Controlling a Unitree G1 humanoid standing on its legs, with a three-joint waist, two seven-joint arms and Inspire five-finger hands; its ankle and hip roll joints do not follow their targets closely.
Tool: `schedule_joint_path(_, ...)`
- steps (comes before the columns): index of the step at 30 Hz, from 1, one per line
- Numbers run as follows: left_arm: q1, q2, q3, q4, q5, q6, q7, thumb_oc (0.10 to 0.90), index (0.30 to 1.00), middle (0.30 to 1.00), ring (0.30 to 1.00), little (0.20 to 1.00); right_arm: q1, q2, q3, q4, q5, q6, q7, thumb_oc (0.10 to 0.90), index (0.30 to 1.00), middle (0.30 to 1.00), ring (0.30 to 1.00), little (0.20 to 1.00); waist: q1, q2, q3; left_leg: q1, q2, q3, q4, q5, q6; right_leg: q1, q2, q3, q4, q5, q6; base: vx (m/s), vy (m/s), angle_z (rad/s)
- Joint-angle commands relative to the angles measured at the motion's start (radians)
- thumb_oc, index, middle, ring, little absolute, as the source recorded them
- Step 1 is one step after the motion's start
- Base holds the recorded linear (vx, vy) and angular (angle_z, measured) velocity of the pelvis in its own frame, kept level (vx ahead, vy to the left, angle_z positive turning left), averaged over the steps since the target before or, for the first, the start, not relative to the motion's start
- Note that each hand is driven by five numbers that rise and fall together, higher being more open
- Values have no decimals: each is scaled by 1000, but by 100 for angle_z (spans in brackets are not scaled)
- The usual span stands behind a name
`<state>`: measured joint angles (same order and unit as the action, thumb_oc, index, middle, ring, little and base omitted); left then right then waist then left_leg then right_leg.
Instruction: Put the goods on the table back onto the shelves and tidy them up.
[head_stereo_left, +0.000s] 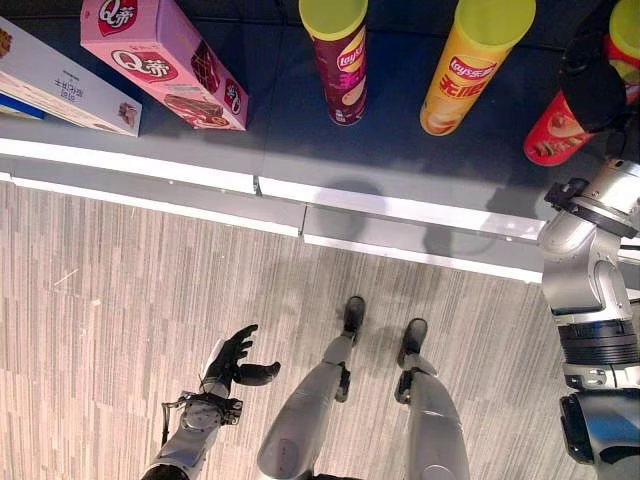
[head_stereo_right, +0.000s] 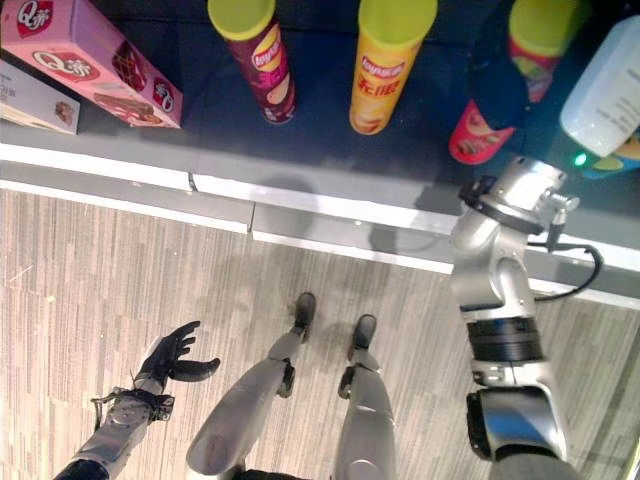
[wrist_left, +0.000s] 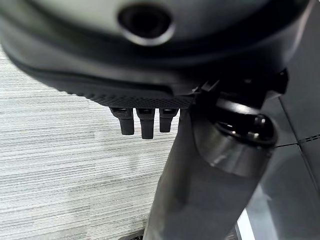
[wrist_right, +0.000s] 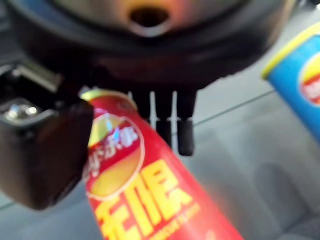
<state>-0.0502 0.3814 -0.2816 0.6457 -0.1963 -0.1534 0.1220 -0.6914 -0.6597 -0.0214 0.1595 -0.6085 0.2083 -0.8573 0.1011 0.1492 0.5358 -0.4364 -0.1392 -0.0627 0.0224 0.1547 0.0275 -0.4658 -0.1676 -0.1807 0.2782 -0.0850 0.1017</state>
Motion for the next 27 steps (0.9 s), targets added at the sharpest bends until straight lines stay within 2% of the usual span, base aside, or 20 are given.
schedule_joint_path(1,60,45,-8,-47,-27,-34,19,800,900,900,900,900,-139,-149,-60,-135,-34,-23,-100,400,300,300,300,300,-7,19,-16,-14,48,0,190,-224,-59,2,-139,13,-239,302,116,46,10,-1)
schedule_joint_path(2,60,43,-8,-47,-25,-34,19,800,900,900,900,900,-137,-156,-63,-131,-32,-20,-102,400,300,300,300,300,-5,27,-16,-13,50,0,190,-232,-60,4,-137,13,-239,296,118,0,0,0)
schedule_joint_path(10,62,42,-8,-56,-27,-37,17,800,900,900,900,900,-143,-181,-68,-111,-29,-10,-105,400,300,300,300,300,-7,35,-16,-25,46,1,179,-225,-60,-8,-143,13,-246,302,123,0,0,0)
schedule_joint_path(14,61,46,-2,-54,-25,-39,20,800,900,900,900,900,-162,-204,-59,-93,-29,-2,-103,400,300,300,300,300,-10,37,-16,-33,39,1,160,-205,-59,-20,-149,12,-254,316,127,0,0,0)
schedule_joint_path(27,61,48,-2,-66,-31,-41,20,800,900,900,900,900,-184,-219,-49,-86,-27,5,-108,400,300,300,300,300,-13,46,-16,-49,42,10,172,-222,-58,-44,-145,29,-250,309,130,9,2,-2)
